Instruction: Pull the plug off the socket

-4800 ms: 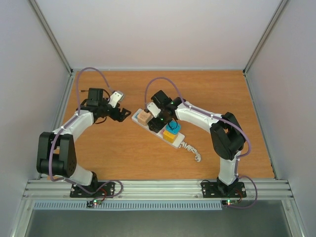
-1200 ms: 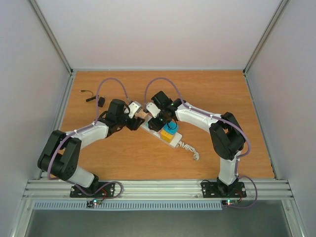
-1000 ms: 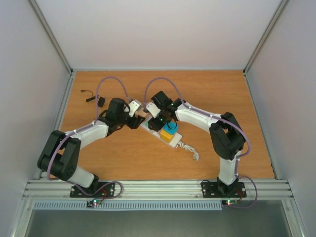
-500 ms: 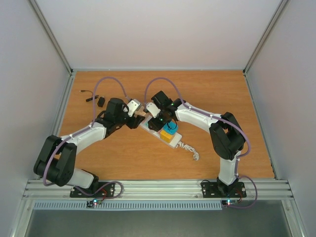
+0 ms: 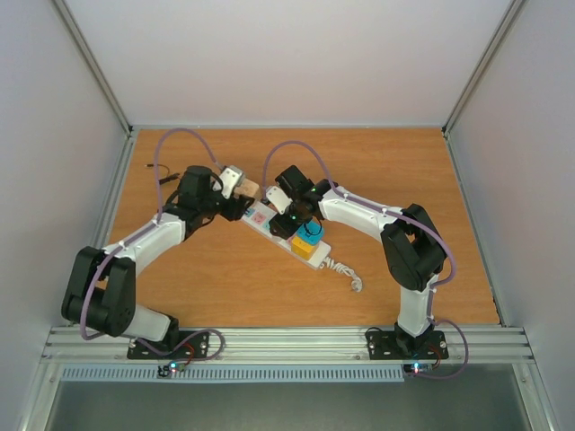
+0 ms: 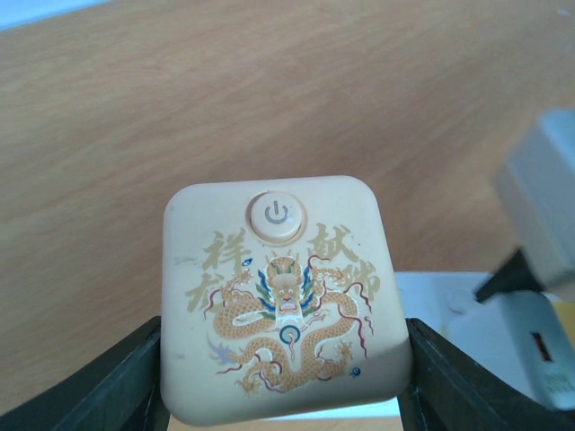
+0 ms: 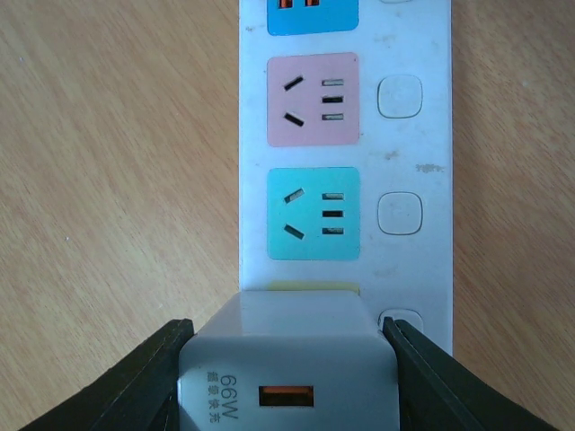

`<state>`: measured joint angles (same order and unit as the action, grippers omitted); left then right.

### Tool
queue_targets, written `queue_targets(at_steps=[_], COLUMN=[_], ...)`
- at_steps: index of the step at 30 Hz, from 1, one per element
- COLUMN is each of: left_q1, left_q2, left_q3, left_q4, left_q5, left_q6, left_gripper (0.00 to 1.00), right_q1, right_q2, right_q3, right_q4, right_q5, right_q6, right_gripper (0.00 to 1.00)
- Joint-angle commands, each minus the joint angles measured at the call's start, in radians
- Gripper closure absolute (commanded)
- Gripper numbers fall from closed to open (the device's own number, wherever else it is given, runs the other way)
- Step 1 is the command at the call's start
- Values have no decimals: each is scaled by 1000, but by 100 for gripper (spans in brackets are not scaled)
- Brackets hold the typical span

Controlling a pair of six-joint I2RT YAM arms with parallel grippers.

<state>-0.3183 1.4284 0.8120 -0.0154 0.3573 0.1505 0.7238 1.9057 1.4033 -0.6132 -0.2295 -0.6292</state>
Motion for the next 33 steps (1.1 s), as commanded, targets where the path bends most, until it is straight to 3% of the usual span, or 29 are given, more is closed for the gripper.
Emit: queue_targets(at_steps=[1, 17, 33], left_q1=[91, 344, 392], left_q2=[34, 379, 656], left_q3=[83, 382, 555], left_q4=[21, -7, 56], left_q5=[72, 318, 389], left_q6=[-49, -193, -334], left_gripper=[62, 60, 59], right_q1=[7, 7, 8], right_q2=[66, 64, 75], right_q3=[-28, -19, -2], right_q4=[3, 4, 0], right_q5=[3, -3, -5], right_q6=[14, 14, 16], right_gripper=[58, 56, 56])
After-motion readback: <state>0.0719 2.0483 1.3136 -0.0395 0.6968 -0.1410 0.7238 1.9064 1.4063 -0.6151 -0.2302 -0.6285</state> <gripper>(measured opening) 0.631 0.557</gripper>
